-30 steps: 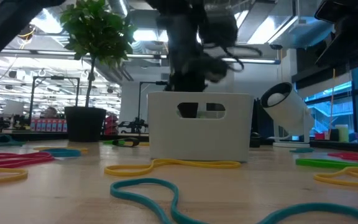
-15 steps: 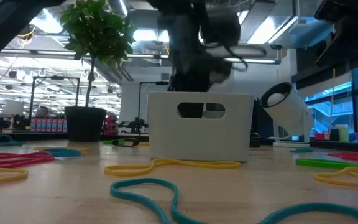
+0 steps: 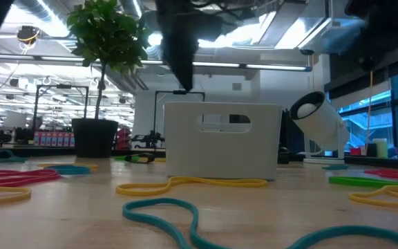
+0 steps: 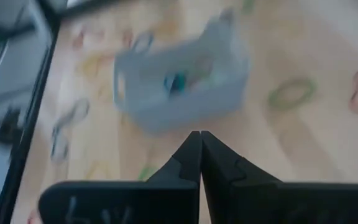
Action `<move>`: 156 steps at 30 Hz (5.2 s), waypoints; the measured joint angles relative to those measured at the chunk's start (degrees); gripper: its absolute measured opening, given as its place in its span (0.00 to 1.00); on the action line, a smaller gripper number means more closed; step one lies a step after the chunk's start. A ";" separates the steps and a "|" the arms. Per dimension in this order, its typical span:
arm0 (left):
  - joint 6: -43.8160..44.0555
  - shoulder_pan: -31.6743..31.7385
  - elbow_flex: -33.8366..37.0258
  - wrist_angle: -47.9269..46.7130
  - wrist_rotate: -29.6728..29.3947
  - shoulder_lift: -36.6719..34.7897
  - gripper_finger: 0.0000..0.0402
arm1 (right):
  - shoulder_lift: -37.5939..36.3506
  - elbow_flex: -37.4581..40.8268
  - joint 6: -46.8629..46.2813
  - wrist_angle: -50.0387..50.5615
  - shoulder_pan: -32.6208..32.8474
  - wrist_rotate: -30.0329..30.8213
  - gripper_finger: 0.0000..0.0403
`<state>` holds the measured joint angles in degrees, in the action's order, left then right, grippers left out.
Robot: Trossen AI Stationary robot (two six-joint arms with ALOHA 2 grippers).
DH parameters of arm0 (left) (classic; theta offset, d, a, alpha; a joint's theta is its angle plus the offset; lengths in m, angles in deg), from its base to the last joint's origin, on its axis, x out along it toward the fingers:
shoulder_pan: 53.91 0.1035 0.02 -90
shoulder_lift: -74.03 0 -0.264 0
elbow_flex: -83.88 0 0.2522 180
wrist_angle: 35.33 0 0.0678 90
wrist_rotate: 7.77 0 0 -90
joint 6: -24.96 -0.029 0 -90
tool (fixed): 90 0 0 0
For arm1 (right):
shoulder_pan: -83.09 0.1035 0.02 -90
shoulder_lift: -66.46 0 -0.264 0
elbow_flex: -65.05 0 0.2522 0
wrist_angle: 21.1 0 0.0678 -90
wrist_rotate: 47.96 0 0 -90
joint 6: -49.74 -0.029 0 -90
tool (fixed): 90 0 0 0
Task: Pick and place rubber bands into bin
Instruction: Put the blue rubber band into the gray bin, then put the yellow rubber band into the gray bin
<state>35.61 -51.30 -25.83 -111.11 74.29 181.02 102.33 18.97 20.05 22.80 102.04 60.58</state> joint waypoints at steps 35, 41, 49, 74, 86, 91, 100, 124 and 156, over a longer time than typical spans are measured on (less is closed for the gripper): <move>1.54 0.28 59.28 20.34 2.64 -55.42 0.00 | 43.77 -8.26 -57.89 20.38 -31.57 0.64 0.33; 0.06 0.28 60.12 21.55 4.06 -58.35 0.00 | 45.54 -2.86 -60.00 11.47 -32.95 -3.27 0.30; -0.05 0.28 60.12 21.68 4.03 -60.24 0.00 | 45.62 0.81 -61.37 8.79 -32.95 -2.98 0.10; 1.65 0.28 60.12 22.95 4.08 -60.24 0.00 | 46.47 -35.13 -45.85 34.45 -18.17 9.65 0.00; 0.08 0.28 60.12 25.38 3.99 -60.24 0.00 | 61.50 -53.34 -32.76 24.84 -10.98 11.27 0.00; 0.08 0.30 60.12 25.44 3.98 -60.24 0.01 | 70.88 -57.49 -30.49 24.43 -9.90 7.16 0.00; 0.08 0.30 60.12 25.51 3.90 -60.24 0.01 | 79.08 -57.68 -33.00 25.24 -9.66 4.24 0.01; 0.10 0.30 60.10 27.79 3.05 -60.24 0.00 | 77.97 -58.04 -30.69 26.17 -10.51 -0.85 0.29; 17.36 -3.34 55.98 27.28 -7.81 -44.99 0.23 | 30.11 -12.01 -36.32 16.94 -0.32 9.78 0.01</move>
<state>52.97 -54.64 30.15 -83.82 66.48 136.03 132.45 6.97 -16.27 39.74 101.72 70.36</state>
